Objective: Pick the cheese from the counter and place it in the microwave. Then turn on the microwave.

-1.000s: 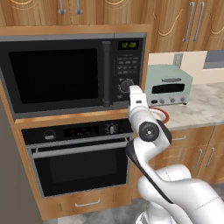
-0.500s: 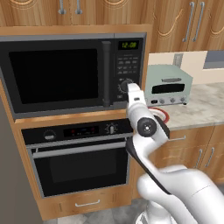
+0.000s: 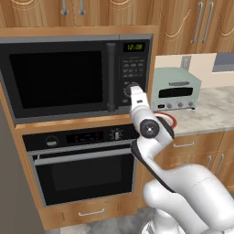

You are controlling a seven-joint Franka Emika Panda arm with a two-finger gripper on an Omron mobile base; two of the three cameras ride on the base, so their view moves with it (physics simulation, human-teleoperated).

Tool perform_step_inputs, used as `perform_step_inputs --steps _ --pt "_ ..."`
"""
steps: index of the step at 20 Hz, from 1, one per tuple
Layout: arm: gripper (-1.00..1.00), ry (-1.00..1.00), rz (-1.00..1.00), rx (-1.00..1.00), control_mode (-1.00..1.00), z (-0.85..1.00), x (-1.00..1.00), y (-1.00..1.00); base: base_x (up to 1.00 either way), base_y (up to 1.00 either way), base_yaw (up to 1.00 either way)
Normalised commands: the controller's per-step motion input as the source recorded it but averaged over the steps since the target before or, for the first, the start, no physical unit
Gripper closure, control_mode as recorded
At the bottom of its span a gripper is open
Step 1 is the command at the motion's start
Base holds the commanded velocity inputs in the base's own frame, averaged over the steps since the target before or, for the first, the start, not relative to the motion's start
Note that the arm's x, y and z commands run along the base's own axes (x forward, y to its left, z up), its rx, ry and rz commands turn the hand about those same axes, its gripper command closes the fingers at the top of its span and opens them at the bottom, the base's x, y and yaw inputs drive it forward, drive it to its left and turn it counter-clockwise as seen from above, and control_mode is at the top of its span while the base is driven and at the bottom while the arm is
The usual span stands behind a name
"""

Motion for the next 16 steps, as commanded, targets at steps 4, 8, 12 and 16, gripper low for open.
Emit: perform_step_inputs --steps 4,8,12,16 --pt "1.0 0.0 0.0 -0.02 -1.0 -0.16 0.28 0.0 0.0 0.0 0.0" --pt "1.0 0.0 0.0 0.0 -1.0 -0.11 0.23 0.0 0.0 0.0 0.0" --pt "1.0 0.0 0.0 -0.01 -1.0 -0.13 0.25 0.0 0.0 0.0 0.0" --pt "1.0 0.0 0.0 -0.01 -1.0 -0.12 0.24 0.0 0.0 0.0 0.0"
